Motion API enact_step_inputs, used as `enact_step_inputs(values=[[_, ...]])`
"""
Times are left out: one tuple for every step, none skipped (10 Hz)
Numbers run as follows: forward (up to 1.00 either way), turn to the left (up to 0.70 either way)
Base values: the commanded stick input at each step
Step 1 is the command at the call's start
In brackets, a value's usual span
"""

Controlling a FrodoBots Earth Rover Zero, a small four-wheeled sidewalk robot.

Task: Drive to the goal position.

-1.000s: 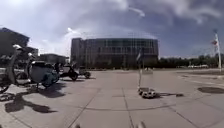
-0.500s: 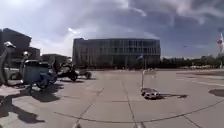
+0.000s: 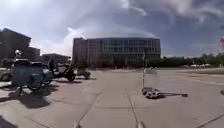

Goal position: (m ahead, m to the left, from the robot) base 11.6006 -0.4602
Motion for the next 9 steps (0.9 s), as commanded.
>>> enact_step_inputs(values=[[0.7, 0.09], [0.7, 0.09], [0.7, 0.09], [0.7, 0.09], [0.7, 0.06], [0.7, -0.05], [0.7, -0.05], [0.7, 0.01], [0.7, 0.07]])
